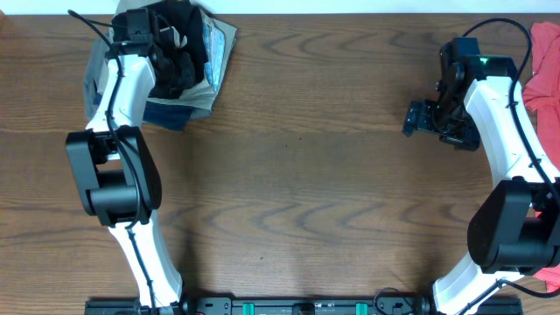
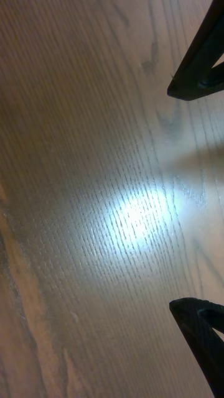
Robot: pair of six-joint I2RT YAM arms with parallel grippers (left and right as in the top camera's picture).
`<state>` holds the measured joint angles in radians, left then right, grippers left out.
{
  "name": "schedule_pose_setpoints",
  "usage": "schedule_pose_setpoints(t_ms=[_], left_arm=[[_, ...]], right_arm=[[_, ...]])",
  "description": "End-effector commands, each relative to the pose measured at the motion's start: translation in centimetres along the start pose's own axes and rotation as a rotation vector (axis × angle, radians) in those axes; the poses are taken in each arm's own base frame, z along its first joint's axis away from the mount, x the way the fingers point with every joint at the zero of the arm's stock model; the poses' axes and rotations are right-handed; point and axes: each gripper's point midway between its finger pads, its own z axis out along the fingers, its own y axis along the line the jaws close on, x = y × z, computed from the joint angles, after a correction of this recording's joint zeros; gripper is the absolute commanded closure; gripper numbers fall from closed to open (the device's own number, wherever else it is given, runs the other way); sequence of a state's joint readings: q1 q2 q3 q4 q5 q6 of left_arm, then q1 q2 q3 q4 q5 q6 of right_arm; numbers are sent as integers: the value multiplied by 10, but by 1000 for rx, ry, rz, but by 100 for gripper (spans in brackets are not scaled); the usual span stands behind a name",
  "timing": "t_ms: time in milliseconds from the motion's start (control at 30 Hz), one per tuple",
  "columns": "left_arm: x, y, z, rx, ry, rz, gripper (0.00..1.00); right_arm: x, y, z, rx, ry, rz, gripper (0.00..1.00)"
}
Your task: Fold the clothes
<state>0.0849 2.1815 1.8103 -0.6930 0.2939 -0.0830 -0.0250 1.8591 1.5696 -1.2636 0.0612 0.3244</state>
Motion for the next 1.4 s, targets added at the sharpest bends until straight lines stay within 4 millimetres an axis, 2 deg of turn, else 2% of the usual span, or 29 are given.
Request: schedule_pose_setpoints(t_ms=[0, 33, 100, 167, 200, 333, 400, 567, 733, 833, 1033, 1367], left_arm=[[-16, -23, -62, 53, -95, 16, 57], [-17, -28, -79, 56, -114, 20, 55], [-16, -36, -112, 61, -143, 17, 44], [-7, -43, -147, 66, -157, -10, 15], [-2, -46, -162, 68, -162, -23, 4], [30, -56, -222, 72, -162, -62, 2], [53, -59, -250, 70, -151, -66, 2], [117, -61, -297, 54, -71, -96, 2], [176, -60, -327, 32, 27, -159, 2], [198, -59, -338, 24, 57, -167, 2], [208, -60, -351, 29, 23, -157, 2], [215, -60, -350, 26, 47, -160, 2]], right_arm=[[-1, 0, -3, 10, -13, -17, 1], [-1, 0, -3, 10, -13, -17, 1], [-1, 0, -3, 10, -13, -17, 1], [-1, 0, -3, 10, -13, -17, 1], [-1, 0, -3, 10, -13, -17, 1], [-1, 0, -3, 10, -13, -17, 1], [-1, 0, -3, 10, -13, -17, 1], [-1, 0, -3, 10, -13, -17, 1], [-1, 0, -3, 10, -13, -17, 1], [-1, 0, -3, 10, -13, -17, 1], [-1, 0, -3, 10, -13, -17, 1], [-1, 0, -3, 10, -13, -17, 1]])
